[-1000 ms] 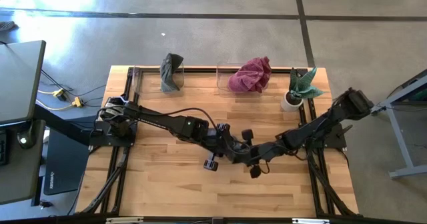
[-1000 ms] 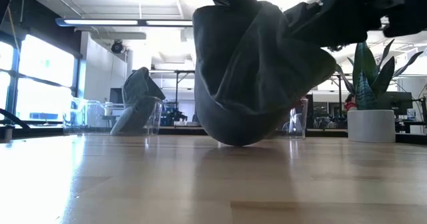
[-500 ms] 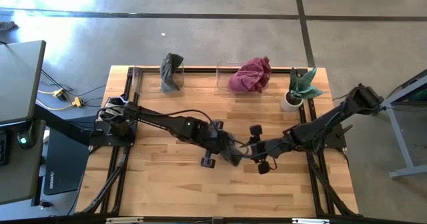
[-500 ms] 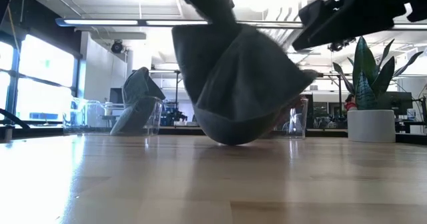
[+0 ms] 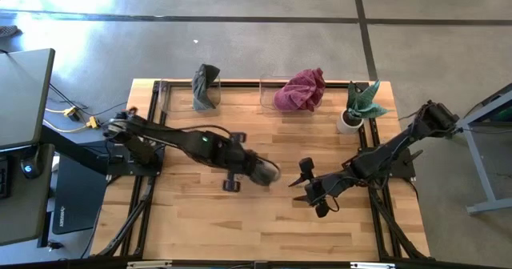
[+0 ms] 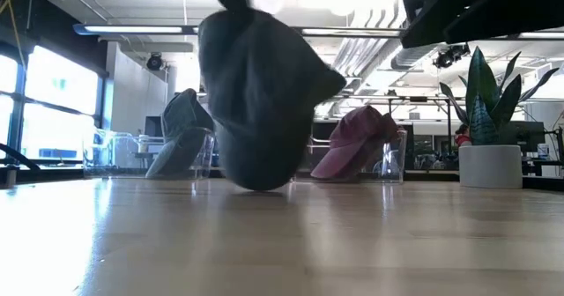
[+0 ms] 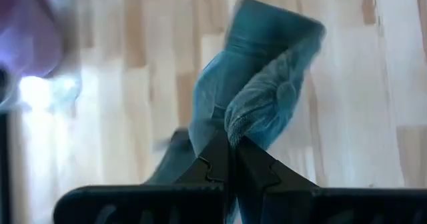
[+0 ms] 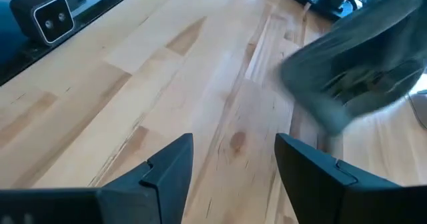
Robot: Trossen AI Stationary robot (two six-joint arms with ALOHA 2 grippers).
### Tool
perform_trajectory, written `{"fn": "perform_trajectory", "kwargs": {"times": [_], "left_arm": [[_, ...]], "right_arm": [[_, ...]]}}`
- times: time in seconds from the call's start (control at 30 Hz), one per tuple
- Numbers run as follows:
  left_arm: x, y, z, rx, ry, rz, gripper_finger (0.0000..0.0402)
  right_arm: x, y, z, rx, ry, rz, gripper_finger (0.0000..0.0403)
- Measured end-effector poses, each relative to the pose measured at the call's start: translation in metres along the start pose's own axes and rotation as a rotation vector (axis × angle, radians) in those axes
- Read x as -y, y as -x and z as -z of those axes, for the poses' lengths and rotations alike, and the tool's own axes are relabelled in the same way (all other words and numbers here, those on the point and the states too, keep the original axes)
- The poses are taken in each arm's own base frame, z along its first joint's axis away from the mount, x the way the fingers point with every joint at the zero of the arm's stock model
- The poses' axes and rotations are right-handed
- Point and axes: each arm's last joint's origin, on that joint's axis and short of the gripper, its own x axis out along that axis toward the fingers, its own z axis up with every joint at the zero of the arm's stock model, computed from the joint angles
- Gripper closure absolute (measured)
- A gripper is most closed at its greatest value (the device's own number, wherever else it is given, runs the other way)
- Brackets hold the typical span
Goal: Pick & Place hat
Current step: Put the black cap into the left transparent bin
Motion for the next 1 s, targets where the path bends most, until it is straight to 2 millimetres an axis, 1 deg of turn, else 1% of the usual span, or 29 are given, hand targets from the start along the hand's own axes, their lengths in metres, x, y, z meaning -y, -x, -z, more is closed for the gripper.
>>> {"fn": "perform_trajectory", "kwargs": {"times": [0.1, 0.2, 0.27, 0.37, 0.47, 0.5, 0.6, 0.7, 0.83, 0.9, 1.0], "left_arm": [[-0.008, 0.023, 0.010, -0.004, 0.005, -0.010, 0.0401], [-0.014, 0.038, 0.023, -0.062, -0.078, -0.050, 0.0401], [-0.016, 0.042, 0.032, -0.132, -0.174, -0.056, 0.0401], [-0.017, 0.043, 0.042, -0.249, -0.313, -0.041, 0.0401], [-0.019, 0.047, 0.055, -0.386, -0.382, -0.011, 0.0401], [-0.018, 0.045, 0.055, -0.405, -0.390, 0.006, 0.0401], [-0.012, 0.036, 0.050, -0.388, -0.411, 0.085, 0.0401], [-0.001, 0.041, 0.048, -0.355, -0.366, 0.200, 0.0401], [0.023, 0.048, 0.044, -0.340, -0.284, 0.335, 0.0401], [0.031, 0.054, 0.041, -0.322, -0.270, 0.359, 0.0401], [0.039, 0.056, 0.042, -0.328, -0.303, 0.336, 0.0401]], "right_arm": [[0.000, 0.000, 0.000, -0.004, 0.001, 0.003, 0.0195], [0.000, 0.000, 0.001, -0.008, 0.001, 0.004, 0.0194], [0.000, 0.000, 0.001, -0.008, 0.000, 0.004, 0.0194], [0.000, 0.000, 0.001, -0.010, -0.001, 0.003, 0.0194], [0.000, 0.000, 0.002, -0.017, 0.001, 0.002, 0.0194], [0.000, 0.000, 0.002, -0.019, 0.001, 0.002, 0.0194], [0.000, 0.000, 0.002, -0.023, 0.002, 0.002, 0.0194], [0.001, 0.000, 0.003, -0.028, 0.002, 0.003, 0.0194], [0.001, 0.000, 0.004, -0.042, -0.009, 0.002, 0.0194], [0.001, 0.000, 0.004, -0.042, -0.009, 0.001, 0.0194], [0.000, 0.000, 0.004, -0.040, -0.014, -0.011, 0.0194]]}}
